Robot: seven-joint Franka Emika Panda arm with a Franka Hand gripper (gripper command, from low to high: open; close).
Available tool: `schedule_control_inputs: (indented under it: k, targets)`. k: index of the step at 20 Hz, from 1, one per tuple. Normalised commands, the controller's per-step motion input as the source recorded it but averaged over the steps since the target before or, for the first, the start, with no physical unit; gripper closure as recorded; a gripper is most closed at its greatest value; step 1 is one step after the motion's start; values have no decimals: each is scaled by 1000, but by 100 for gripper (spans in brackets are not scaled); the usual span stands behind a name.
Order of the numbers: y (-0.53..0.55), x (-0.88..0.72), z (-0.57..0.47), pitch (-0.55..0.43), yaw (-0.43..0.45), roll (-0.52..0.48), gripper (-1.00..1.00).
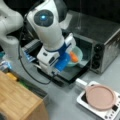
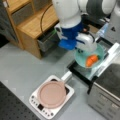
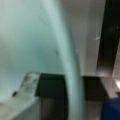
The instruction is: Open the microwave oven door. Pull out the microwave oven tray. Pick up the bowl. Place the bowl on the microwave tray.
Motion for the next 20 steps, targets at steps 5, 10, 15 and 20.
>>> schedule_control_inputs:
  k: [5,10,15,20]
  targets:
    - [205,-276,-98,-253,-178,25,100]
    - [198,-271,-89,-254,-171,17,100]
    - [201,-269,-80,-252,-168,18,100]
    - [201,-269,-79,-251,-168,19,100]
